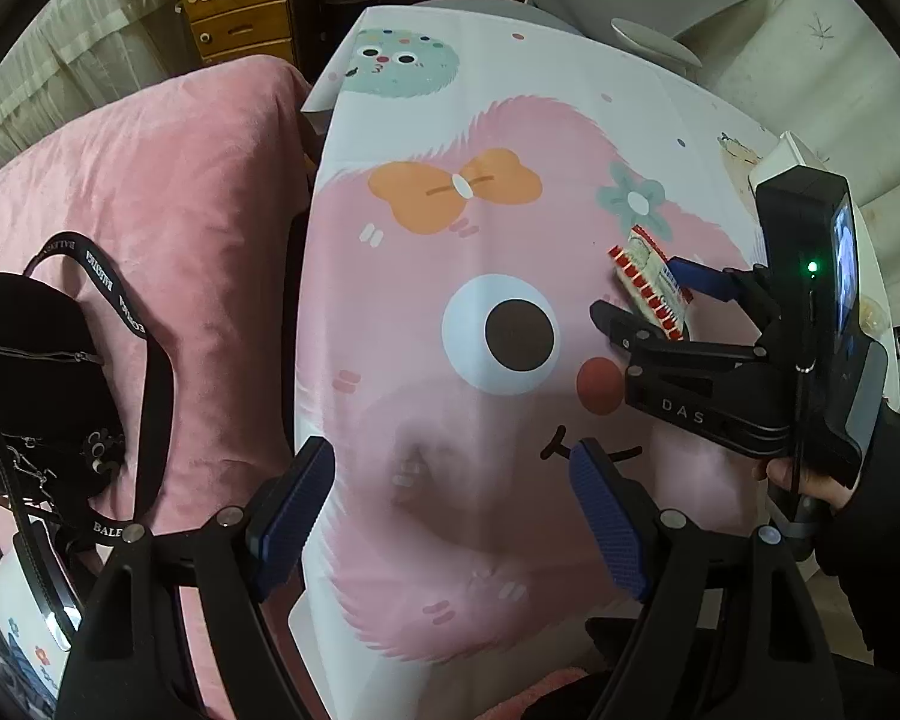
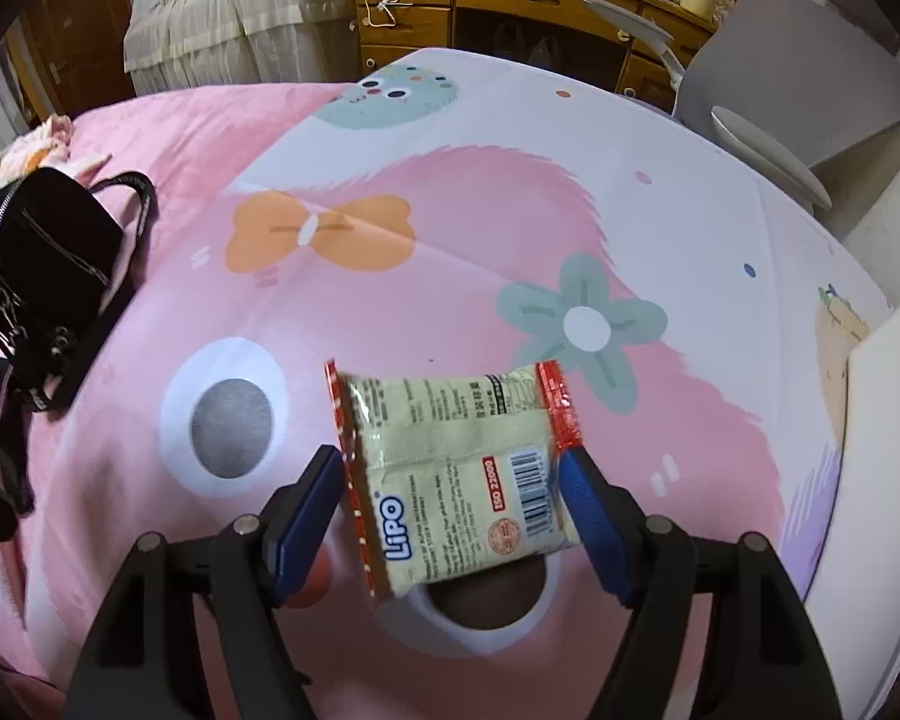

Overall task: Organize snacks
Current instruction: 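Grasp the wafer packet with the right tool, then carry the wafer packet with right tool into the tray and release it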

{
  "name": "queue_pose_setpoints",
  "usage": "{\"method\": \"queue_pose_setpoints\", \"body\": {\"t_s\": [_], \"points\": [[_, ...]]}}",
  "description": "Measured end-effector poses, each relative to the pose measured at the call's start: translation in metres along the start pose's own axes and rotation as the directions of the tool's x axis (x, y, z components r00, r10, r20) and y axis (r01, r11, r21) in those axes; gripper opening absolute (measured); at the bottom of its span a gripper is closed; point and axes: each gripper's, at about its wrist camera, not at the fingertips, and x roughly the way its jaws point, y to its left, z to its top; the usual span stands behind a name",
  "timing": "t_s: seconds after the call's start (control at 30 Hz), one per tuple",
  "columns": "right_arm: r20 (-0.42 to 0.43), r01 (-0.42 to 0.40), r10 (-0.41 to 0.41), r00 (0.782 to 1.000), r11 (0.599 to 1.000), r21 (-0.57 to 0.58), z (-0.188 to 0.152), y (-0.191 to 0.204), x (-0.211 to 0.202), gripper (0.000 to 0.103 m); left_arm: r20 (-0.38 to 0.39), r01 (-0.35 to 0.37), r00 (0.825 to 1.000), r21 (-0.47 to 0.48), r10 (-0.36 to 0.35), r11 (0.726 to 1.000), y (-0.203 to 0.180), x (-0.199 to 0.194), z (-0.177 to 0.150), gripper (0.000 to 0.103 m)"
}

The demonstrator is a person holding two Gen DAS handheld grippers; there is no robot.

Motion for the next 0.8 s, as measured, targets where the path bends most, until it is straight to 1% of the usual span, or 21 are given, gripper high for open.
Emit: {"method": "queue_pose_setpoints", "body": {"t_s": [0.1, 0.13, 0.23, 0.3, 0.43, 0.47, 0.5, 0.53, 0.67, 0.8], "points": [[0.0, -0.016, 0.016, 1.0, 1.0, 0.007, 0.001, -0.004, 0.001, 0.074, 0.0, 0.001, 1.0, -0.001, -0.001, 1.0, 0.0, 0.001, 0.001, 0.079], [0.0, -0.018, 0.018, 1.0, 1.0, 0.001, 0.001, -0.004, 0.001, 0.072, 0.001, 0.001, 1.0, -0.002, -0.001, 1.0, -0.001, 0.001, 0.002, 0.079], [0.009, -0.013, 0.013, 1.0, 1.0, 0.006, 0.002, -0.008, -0.002, 0.055, 0.001, 0.0, 1.0, 0.001, 0.0, 1.0, -0.002, 0.001, 0.002, 0.079], [0.004, -0.02, 0.02, 1.0, 1.0, 0.014, 0.003, -0.012, -0.002, 0.05, 0.002, -0.005, 1.0, 0.001, 0.005, 1.0, -0.003, 0.001, 0.002, 0.079], [-0.006, 0.004, -0.004, 1.0, 1.0, 0.022, 0.003, -0.016, -0.005, 0.033, 0.01, -0.02, 1.0, 0.006, 0.02, 1.0, -0.01, -0.002, 0.003, 0.079], [-0.01, 0.004, -0.003, 1.0, 0.999, 0.034, 0.002, -0.018, -0.006, 0.028, 0.012, -0.024, 1.0, 0.008, 0.024, 1.0, -0.012, -0.003, 0.003, 0.079], [-0.009, 0.001, 0.0, 1.0, 0.999, 0.046, 0.002, -0.02, -0.008, 0.026, 0.016, -0.029, 0.999, 0.012, 0.029, 1.0, -0.016, -0.004, 0.003, 0.079], [-0.005, -0.005, 0.005, 1.0, 0.998, 0.06, 0.001, -0.023, -0.011, 0.021, 0.02, -0.032, 0.999, 0.016, 0.032, 0.999, -0.019, -0.006, 0.003, 0.079], [0.022, -0.042, 0.039, 0.999, 0.991, 0.124, -0.003, -0.036, -0.029, 0.017, 0.039, -0.039, 0.998, 0.021, 0.038, 0.999, -0.035, -0.012, 0.002, 0.079], [0.083, -0.064, 0.052, 0.995, 0.987, 0.147, -0.007, -0.047, -0.059, 0.016, 0.055, -0.045, 0.997, 0.017, 0.044, 0.999, -0.054, -0.018, -0.002, 0.079]]}}
